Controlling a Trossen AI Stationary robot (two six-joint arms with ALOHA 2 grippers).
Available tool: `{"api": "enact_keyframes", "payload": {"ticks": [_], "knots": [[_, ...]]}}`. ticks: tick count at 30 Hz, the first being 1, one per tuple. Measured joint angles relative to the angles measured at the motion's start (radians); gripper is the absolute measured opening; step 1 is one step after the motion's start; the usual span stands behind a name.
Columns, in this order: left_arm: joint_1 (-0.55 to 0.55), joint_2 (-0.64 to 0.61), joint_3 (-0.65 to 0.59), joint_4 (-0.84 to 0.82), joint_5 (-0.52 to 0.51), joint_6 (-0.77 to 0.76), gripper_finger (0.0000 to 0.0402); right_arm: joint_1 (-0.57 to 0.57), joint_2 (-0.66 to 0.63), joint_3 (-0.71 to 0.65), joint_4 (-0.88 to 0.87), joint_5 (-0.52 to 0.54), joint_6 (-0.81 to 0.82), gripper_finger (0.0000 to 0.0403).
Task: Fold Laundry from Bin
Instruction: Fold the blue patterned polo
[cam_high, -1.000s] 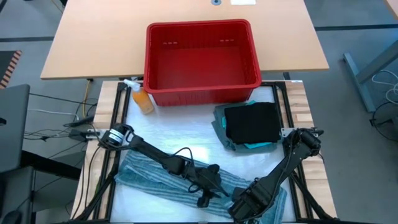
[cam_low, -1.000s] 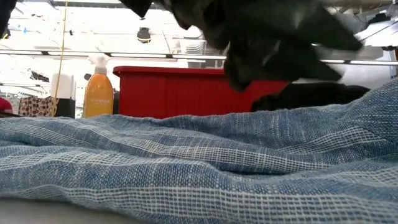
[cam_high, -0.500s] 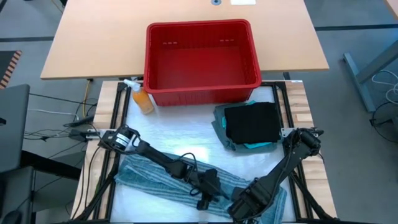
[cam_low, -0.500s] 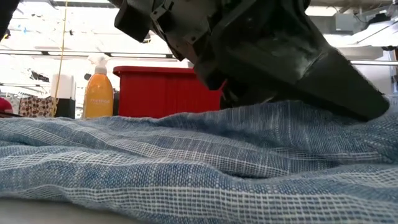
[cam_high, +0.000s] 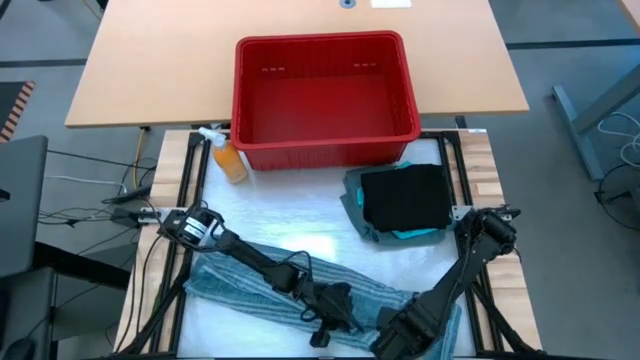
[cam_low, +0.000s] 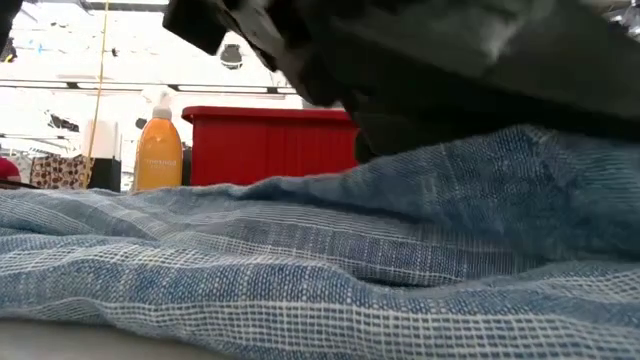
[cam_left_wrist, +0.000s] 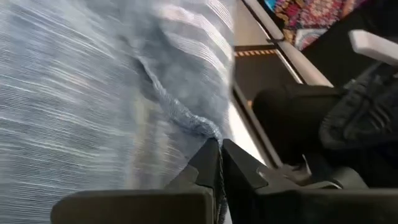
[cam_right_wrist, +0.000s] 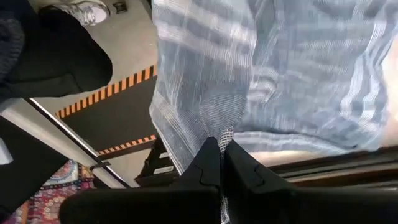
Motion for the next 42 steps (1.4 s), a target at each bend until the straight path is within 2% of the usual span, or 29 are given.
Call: {"api": "enact_keyframes", "payload": {"ticks": [3,6,11,14,18,22,25,28,31,42], "knots": [[-0.022,-0.003,0.000,-0.006,-0.008,-0.001,0.0001,0.013,-0.002,0.000,0.007,0.004,0.055,0.0025],[-0.048,-0.012,0.000,-0.011,-0.061,0.001,0.0000,0.031,-0.002,0.000,0.012,0.019,0.103,0.0025],[-0.092,-0.060,-0.016,-0.078,-0.215,0.025,0.0000,0.056,-0.002,0.000,0.024,0.111,0.153,0.0025],[-0.120,-0.111,-0.034,-0.140,-0.354,0.033,0.0000,0.058,-0.002,0.000,0.027,0.147,0.174,0.0025],[-0.143,-0.170,-0.071,-0.174,-0.522,0.048,0.0000,0.045,-0.002,0.000,-0.054,0.198,0.230,0.0025],[-0.130,-0.192,-0.118,-0.179,-0.570,0.005,0.0000,0.002,-0.002,-0.043,-0.087,0.208,0.242,0.0025],[-0.115,-0.190,-0.169,-0.143,-0.566,-0.036,0.0000,-0.033,-0.001,-0.111,-0.088,0.172,0.210,0.0025],[-0.109,-0.190,-0.200,-0.066,-0.460,-0.069,0.0000,-0.064,0.000,-0.177,-0.092,0.120,0.163,0.0025],[-0.112,-0.190,-0.215,-0.035,-0.383,-0.101,0.0000,-0.089,0.000,-0.213,-0.103,0.115,0.135,0.0025],[-0.105,-0.190,-0.226,0.003,-0.376,-0.096,0.0000,-0.120,-0.001,-0.222,-0.157,0.083,0.084,0.0047]]}}
